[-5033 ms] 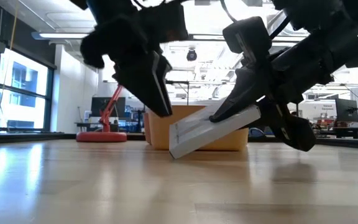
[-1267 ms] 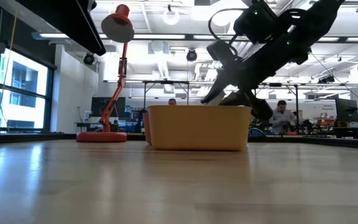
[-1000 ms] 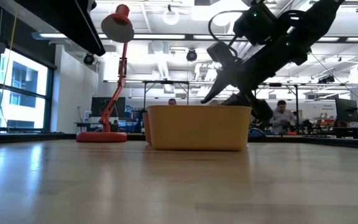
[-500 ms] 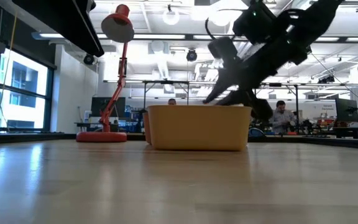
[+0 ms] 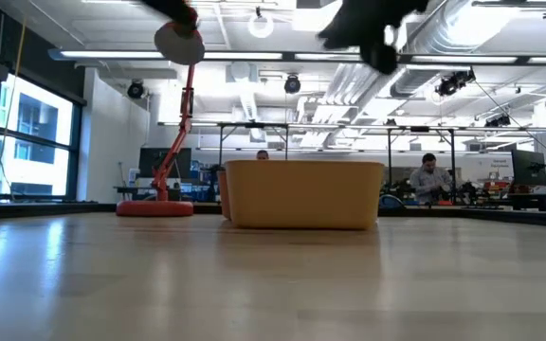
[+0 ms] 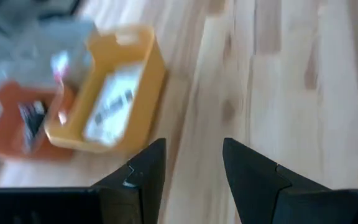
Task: Pick and place items into bin
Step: Return to Home Position
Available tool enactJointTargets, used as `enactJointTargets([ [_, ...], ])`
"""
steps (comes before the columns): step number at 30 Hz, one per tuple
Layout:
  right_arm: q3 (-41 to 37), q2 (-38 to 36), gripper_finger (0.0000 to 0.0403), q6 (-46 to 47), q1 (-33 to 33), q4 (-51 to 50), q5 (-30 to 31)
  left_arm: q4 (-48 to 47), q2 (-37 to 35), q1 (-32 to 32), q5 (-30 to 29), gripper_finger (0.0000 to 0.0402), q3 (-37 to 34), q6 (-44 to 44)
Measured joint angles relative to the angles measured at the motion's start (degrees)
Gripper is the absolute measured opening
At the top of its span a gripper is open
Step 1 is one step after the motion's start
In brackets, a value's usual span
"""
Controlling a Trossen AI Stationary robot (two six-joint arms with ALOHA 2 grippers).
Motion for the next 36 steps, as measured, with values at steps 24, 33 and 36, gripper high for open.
enactJointTargets([
  [24,13.7,-23.7,0.0062,-17.2,17.6,-34.1,27.0,11.5,-4.8,15.7,15.7,0.0150,16.4,54.2],
  [33,-13.7,-41.7,0.0062,-23.1,25.5,-2.6,27.5,37.8,-13.6,21.7,21.7,0.0150,-5.7,54.1],
  [36,-24.2,-47.7,0.0064,-23.0,26.3,8.5,27.4,47.0,-18.2,22.1,20.9,0.0150,-14.8,53.2],
])
